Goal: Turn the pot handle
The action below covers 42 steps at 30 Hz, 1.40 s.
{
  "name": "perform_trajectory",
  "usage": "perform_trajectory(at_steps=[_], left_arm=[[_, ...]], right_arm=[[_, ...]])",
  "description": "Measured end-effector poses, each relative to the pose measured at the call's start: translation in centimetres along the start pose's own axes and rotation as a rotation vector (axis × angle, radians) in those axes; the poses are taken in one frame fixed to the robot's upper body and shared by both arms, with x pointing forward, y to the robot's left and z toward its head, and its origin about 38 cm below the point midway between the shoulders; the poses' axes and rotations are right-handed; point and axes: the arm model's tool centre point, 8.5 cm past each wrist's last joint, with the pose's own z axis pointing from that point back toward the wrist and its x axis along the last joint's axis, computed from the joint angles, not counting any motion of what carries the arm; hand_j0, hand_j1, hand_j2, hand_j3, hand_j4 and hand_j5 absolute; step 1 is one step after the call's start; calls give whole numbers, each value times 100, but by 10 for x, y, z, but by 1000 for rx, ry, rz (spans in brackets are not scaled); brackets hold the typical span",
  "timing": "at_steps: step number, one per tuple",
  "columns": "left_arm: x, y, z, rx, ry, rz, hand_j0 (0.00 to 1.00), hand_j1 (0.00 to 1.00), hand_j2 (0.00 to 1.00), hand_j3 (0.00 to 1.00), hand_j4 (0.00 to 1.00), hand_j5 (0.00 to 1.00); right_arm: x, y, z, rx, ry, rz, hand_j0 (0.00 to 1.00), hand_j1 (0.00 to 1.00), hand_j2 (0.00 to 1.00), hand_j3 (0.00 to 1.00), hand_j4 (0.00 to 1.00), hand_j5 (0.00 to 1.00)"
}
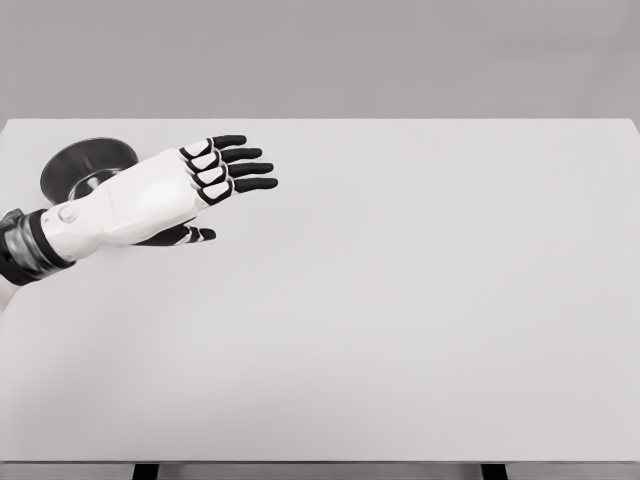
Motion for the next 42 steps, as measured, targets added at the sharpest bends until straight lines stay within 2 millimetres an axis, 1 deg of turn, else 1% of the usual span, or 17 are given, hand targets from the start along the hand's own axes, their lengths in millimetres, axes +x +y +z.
perform_trajectory(at_steps=[2,9,15,17,19,20,22,25,29,31,35,39,42], left_arm=[[0,0,0,0,0,-2,100,100,100,100,100,100],[-1,1,0,1,0,-4,100,100,100,100,100,100],[1,-5,2,-8,4,8,100,100,100,100,100,100],[5,-18,8,-30,14,25,100,100,100,100,100,100],[5,-23,9,-44,19,8,100,100,100,100,100,100],[6,-29,11,-57,24,8,100,100,100,100,100,100],[4,-32,12,-55,32,-14,100,100,100,100,100,100],[1,-27,12,-8,37,-59,100,100,100,100,100,100],[-2,-27,14,10,45,-78,100,100,100,100,100,100],[-3,-38,20,-7,65,-62,100,100,100,100,100,100],[-12,-49,23,-16,101,-54,100,100,100,100,100,100],[-26,-55,27,-14,154,-68,100,100,100,100,100,100],[-29,-57,23,-3,167,-71,100,100,100,100,100,100]], right_arm=[[-2,-1,0,-4,4,-2,100,100,100,100,100,100],[0,0,0,-3,0,-4,100,100,100,100,100,100],[0,0,0,-1,1,-5,100,100,100,100,100,100],[0,0,0,-1,1,-5,100,100,100,100,100,100],[0,0,0,-1,1,-6,100,100,100,100,100,100],[0,0,0,-1,1,-6,100,100,100,100,100,100],[0,0,0,-1,1,-6,100,100,100,100,100,100],[0,0,0,0,1,-6,100,100,100,100,100,100],[0,0,0,-1,1,-6,100,100,100,100,100,100],[0,0,0,-1,1,-6,100,100,100,100,100,100],[0,0,0,0,1,-6,100,100,100,100,100,100],[0,0,0,0,1,-6,100,100,100,100,100,100],[0,0,0,0,1,-6,100,100,100,100,100,100]])
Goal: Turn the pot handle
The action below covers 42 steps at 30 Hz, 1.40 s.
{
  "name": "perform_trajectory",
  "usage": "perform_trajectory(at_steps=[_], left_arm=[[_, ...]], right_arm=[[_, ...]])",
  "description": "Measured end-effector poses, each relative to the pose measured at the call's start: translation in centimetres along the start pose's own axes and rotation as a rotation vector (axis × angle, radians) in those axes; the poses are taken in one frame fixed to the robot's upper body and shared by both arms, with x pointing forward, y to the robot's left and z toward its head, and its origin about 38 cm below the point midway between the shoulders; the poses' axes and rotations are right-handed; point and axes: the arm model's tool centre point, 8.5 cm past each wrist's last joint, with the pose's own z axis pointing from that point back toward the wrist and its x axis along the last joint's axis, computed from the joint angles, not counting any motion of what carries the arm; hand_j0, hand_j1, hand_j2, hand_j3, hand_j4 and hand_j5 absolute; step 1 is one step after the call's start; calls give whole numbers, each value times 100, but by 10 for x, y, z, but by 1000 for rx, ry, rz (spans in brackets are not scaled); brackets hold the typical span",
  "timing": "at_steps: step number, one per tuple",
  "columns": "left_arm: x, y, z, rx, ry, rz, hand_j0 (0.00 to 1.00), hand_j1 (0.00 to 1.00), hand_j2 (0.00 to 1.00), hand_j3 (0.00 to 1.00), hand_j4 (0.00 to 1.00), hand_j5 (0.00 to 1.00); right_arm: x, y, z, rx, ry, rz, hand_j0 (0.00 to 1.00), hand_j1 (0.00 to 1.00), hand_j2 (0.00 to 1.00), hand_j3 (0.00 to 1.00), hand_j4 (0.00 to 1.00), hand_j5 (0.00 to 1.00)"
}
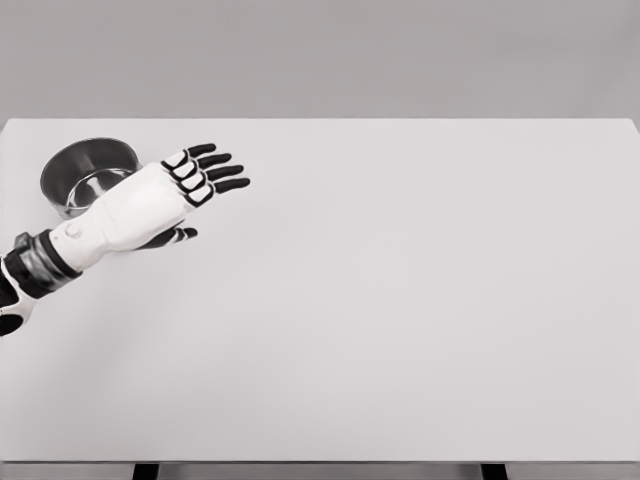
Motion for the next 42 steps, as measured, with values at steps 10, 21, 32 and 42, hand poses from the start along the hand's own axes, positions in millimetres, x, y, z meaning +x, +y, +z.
perform_trajectory(at_steps=[10,21,32,42], left_arm=[[3,-7,-8,5,1,-6,100,100,100,100,100,100],[4,-21,-11,-19,9,-29,100,100,100,100,100,100],[0,-32,1,-46,44,-23,100,100,100,100,100,100],[-4,-32,6,-46,61,-22,100,100,100,100,100,100]], right_arm=[[0,0,0,0,0,0,100,100,100,100,100,100],[0,0,0,0,0,0,100,100,100,100,100,100],[0,0,0,0,0,0,100,100,100,100,100,100],[0,0,0,0,0,0,100,100,100,100,100,100]])
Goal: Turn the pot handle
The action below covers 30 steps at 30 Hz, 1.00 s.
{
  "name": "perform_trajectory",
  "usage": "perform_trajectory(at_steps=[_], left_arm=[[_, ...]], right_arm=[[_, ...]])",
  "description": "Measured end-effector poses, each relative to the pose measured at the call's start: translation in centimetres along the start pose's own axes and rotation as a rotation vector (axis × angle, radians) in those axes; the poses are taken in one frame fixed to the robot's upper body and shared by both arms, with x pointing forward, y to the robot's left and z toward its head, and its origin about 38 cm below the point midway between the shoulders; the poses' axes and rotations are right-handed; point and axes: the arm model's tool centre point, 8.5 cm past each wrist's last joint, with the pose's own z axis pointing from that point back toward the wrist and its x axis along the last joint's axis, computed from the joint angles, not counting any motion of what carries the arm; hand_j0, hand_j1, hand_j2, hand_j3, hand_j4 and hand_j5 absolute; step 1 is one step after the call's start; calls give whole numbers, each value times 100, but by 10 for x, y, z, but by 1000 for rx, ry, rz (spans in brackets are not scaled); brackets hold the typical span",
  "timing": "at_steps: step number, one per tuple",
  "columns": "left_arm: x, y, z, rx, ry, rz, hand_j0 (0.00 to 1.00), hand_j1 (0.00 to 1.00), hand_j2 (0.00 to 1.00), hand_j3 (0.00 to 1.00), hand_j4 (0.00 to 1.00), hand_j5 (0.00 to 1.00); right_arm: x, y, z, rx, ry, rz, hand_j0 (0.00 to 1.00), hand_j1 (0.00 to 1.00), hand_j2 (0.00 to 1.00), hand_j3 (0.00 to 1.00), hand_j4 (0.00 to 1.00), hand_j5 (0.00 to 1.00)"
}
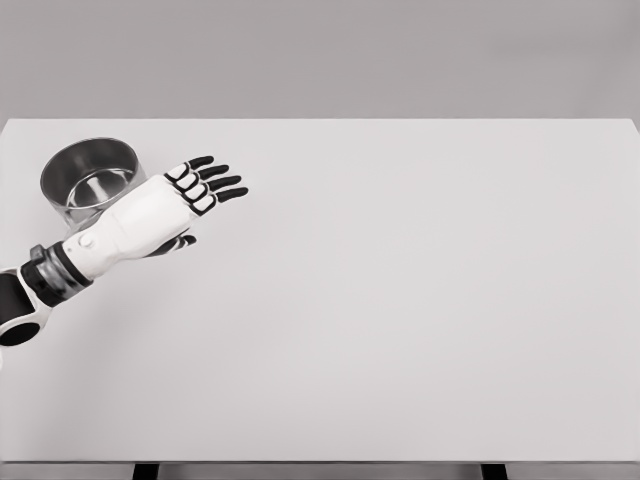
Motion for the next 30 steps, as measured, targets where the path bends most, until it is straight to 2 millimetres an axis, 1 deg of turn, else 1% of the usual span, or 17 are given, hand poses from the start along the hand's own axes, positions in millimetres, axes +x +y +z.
perform_trajectory(at_steps=[1,3,10,18,23,30], left_arm=[[3,-6,4,-11,3,13,100,100,100,100,100,100],[4,-8,6,-14,8,17,100,100,100,100,100,100],[-4,-2,10,-2,30,4,100,100,100,100,100,100],[-5,-4,18,-9,48,8,100,100,100,100,100,100],[-11,1,22,-2,67,-5,100,100,100,100,100,100],[-10,-5,30,-14,81,6,100,100,100,100,100,100]], right_arm=[[0,0,0,0,0,0,100,100,100,100,100,100],[0,0,0,0,0,0,100,100,100,100,100,100],[0,0,0,0,0,0,100,100,100,100,100,100],[0,0,0,0,0,0,100,100,100,100,100,100],[0,0,0,0,0,0,100,100,100,100,100,100],[0,0,0,0,0,0,100,100,100,100,100,100]])
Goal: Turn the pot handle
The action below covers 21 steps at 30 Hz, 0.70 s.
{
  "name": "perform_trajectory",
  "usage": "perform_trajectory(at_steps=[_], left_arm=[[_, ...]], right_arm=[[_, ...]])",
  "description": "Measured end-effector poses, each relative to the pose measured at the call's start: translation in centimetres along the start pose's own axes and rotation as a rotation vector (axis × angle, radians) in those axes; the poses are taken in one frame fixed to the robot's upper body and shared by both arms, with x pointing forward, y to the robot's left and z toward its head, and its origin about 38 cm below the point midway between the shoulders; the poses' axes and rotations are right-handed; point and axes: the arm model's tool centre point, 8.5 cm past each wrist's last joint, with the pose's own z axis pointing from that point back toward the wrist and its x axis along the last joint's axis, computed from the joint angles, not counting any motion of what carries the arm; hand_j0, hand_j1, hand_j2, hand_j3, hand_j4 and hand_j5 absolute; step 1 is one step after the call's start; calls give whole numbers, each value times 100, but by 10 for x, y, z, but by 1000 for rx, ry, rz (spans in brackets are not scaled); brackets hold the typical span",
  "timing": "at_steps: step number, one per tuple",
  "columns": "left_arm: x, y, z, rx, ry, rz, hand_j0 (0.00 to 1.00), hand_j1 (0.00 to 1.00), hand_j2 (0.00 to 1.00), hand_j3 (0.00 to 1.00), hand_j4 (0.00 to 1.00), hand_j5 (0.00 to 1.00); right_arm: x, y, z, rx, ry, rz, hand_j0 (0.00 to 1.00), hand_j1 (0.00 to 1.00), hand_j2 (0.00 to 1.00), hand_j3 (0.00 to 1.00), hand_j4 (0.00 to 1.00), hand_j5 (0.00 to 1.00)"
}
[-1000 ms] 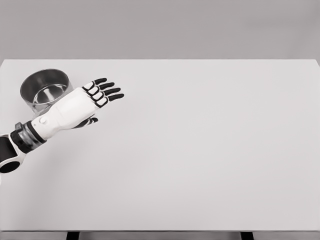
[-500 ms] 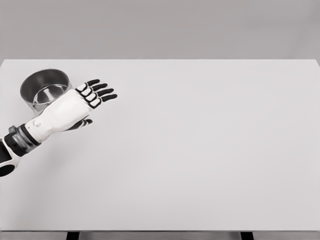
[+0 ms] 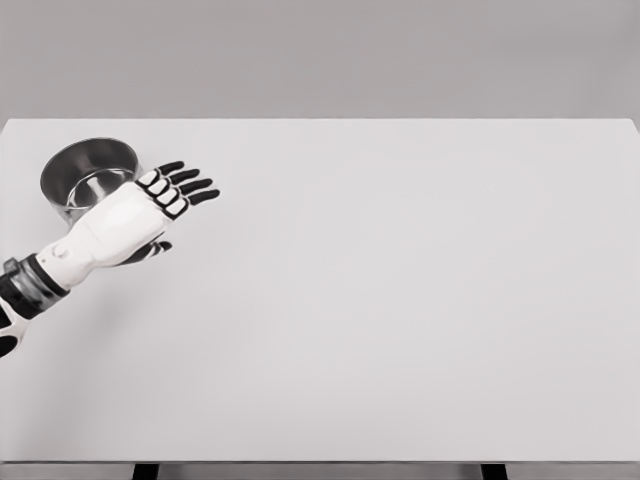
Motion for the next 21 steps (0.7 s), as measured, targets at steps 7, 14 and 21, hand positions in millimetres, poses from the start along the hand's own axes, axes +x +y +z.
perform_trajectory(at_steps=[7,14,21], left_arm=[[-7,-2,12,-4,40,3,100,100,100,100,100,100],[-16,2,26,-4,84,-8,100,100,100,100,100,100],[-21,5,32,0,101,-16,100,100,100,100,100,100]], right_arm=[[0,0,0,0,0,0,100,100,100,100,100,100],[0,0,0,0,0,0,100,100,100,100,100,100],[0,0,0,0,0,0,100,100,100,100,100,100]])
